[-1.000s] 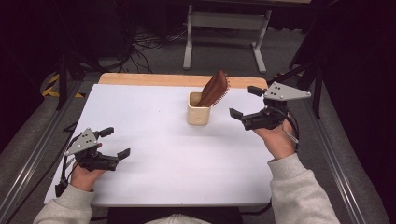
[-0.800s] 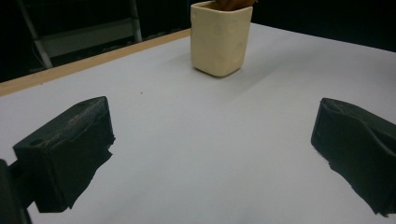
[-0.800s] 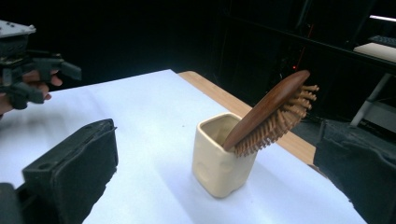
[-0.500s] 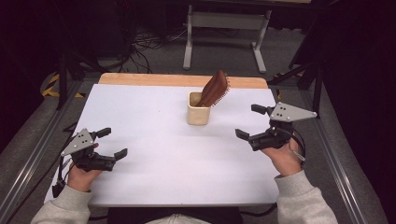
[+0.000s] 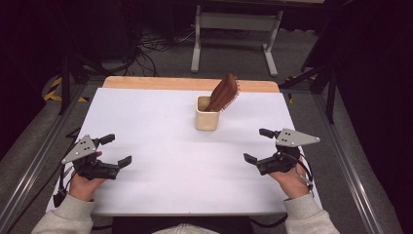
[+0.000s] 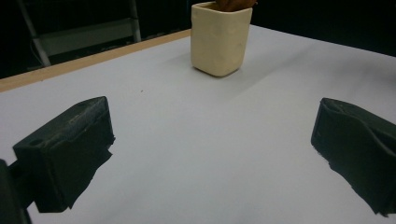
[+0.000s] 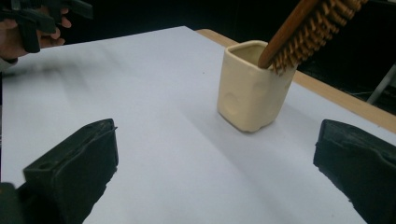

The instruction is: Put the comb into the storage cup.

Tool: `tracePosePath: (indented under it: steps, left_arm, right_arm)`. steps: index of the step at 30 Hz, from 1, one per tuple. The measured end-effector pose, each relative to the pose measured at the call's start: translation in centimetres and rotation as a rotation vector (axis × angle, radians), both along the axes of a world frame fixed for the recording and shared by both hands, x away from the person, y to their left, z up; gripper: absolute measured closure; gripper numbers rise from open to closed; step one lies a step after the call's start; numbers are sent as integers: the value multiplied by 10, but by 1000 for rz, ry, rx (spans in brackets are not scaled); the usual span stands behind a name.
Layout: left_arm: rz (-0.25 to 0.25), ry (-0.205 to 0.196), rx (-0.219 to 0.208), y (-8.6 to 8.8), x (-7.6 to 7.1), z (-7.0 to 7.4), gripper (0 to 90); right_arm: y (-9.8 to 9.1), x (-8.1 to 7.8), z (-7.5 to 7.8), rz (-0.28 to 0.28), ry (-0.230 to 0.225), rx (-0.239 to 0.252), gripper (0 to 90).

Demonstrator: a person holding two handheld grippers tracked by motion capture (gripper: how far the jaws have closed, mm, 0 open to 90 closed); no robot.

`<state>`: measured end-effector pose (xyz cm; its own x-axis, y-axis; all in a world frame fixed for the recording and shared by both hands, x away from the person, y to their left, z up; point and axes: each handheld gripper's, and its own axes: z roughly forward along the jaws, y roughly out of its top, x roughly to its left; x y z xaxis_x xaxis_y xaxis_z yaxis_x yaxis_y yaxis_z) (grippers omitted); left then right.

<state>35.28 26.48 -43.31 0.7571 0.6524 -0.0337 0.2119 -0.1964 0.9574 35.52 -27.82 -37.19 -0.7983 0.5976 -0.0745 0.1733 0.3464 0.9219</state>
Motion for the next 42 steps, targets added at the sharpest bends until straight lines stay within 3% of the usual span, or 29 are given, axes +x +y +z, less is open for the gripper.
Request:
tracePosePath:
  steps: [11,20,24,27,28,31,38,42]
  left_arm:
    - [2,11,-11,1,1,-4,2]
    - [-4,17,-21,1,2,-11,2]
    - [-1,24,2,2,2,-14,1]
    - [7,16,-3,3,1,-19,1]
    - [5,17,-15,3,1,-20,1]
    - [9,25,-13,2,2,-23,1]
    - [33,25,-3,3,2,-24,1]
    - [42,39,-25,3,3,-25,1]
  right_arm:
    - [-10,-3,-42,-9,40,32,2]
    - [-8,-3,-66,-4,63,23,2]
    - [-6,-4,-77,-19,87,1,1]
    - [-5,-7,-85,-35,99,19,1]
    - [-4,-8,-85,-41,89,2,1]
    - [-4,-11,-84,-39,60,17,3]
    - [-5,-9,-85,-52,72,17,1]
    - [-6,-9,-84,-63,72,25,1]
